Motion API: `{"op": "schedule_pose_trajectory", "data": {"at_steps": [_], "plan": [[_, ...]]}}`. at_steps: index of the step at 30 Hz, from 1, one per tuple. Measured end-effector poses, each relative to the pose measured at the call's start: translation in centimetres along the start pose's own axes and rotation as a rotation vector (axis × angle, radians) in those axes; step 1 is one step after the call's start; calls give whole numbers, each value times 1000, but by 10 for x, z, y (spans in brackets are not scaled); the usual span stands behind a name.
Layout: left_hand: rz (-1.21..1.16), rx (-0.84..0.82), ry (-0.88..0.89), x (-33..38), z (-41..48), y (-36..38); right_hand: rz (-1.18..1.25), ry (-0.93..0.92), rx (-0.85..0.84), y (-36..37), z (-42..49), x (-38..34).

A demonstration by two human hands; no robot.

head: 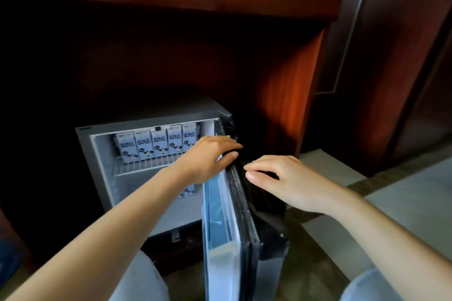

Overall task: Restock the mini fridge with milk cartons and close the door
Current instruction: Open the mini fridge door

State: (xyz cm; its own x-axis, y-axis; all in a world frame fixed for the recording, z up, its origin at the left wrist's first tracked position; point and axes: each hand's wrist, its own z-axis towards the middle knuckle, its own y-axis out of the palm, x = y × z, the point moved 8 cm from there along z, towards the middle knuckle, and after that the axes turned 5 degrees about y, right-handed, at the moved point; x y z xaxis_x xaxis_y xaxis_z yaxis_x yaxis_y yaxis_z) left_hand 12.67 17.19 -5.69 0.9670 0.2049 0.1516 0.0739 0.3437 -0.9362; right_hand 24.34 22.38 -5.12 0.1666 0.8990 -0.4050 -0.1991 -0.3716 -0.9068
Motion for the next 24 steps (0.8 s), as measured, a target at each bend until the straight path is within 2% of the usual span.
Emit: {"op": "schedule_pose_trajectory", "data": {"at_steps": [4, 11, 15, 24], "plan": [[15, 12, 73, 17, 29, 9, -82, 67, -42, -17, -2, 27], [132, -96, 122, 35, 74, 27, -190, 159, 19, -40, -3, 75], [144, -105, 110, 42, 100, 41, -217, 171, 94, -53, 1, 105], [161, -115, 32, 40, 157, 63, -578, 233, 306, -59, 36, 166]]}}
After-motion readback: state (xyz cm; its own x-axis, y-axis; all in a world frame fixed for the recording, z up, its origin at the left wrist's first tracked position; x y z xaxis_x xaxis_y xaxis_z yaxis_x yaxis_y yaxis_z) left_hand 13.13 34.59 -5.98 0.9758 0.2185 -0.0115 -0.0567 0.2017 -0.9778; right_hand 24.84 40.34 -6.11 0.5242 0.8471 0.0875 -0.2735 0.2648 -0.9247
